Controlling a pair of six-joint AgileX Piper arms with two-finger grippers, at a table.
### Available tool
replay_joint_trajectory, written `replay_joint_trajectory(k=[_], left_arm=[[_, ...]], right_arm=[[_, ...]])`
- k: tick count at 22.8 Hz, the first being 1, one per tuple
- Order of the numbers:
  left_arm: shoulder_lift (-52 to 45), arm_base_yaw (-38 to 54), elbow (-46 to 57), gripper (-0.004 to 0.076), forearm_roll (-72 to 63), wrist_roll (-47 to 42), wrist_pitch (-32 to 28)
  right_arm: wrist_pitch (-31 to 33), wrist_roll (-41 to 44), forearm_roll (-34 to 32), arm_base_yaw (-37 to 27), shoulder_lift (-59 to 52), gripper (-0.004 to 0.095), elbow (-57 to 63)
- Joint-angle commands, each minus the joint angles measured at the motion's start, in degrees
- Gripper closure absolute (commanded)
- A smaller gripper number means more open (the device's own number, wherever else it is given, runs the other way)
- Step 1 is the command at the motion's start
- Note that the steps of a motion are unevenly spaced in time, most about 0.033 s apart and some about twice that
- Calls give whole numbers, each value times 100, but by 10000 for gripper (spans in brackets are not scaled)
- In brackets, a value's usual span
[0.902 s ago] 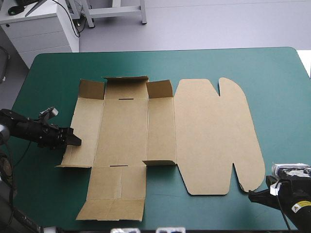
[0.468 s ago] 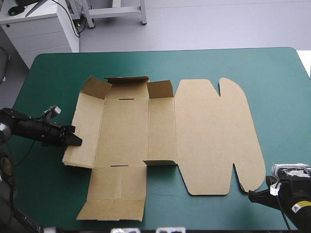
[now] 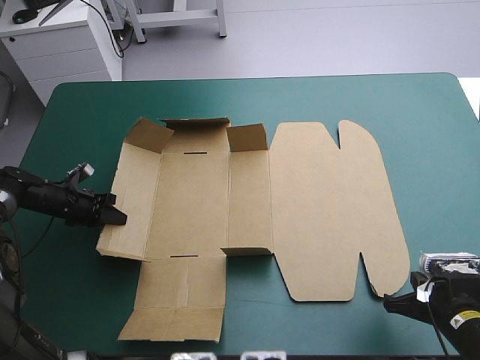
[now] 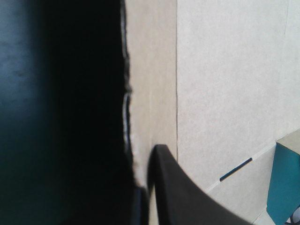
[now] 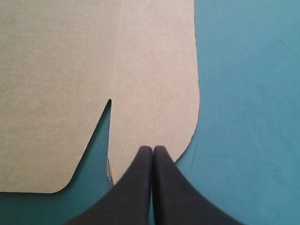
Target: Fold the box
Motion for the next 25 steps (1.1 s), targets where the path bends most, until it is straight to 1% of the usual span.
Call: replay_joint_trajectory(k=[1,4,6,7,8,9,10,11,12,15,20,25], left_arm=[[-186,-39,-75,729,-61,6,93],[-186,-39,-75,724,-61,16,155],[-186,-39,-75,694,-61,30,179],[-186,-39,-75,665,-61,30,211],[-186,-39,-75,587,-61,30,261],[-186,-39,-75,491,-73,30,309],[-186,-50,-75,454,-73,14,309],[-186,-90,-75,381,-73,14,309],[-186,-120,-75,364,-82,14,309],[-186,-366,-75,354,-291,14,309],[-155,-864,-75,354,-364,14,13],[-155,-898,-75,354,-279,5,13]], right_arm=[[-332,-50,43,16,53,922,-134],[-332,-50,43,16,53,922,-134],[-332,-50,43,16,53,922,-134],[-332,-50,43,16,53,922,-134],[-332,-50,43,16,53,922,-134],[-332,-50,43,16,53,922,-134],[-332,-50,43,16,53,922,-134],[-332,-50,43,16,53,922,-134],[-332,-50,43,16,53,922,-134],[-332,-50,43,16,53,922,-134],[-332,-50,43,16,53,922,-134],[-332,-50,43,16,53,922,-134]])
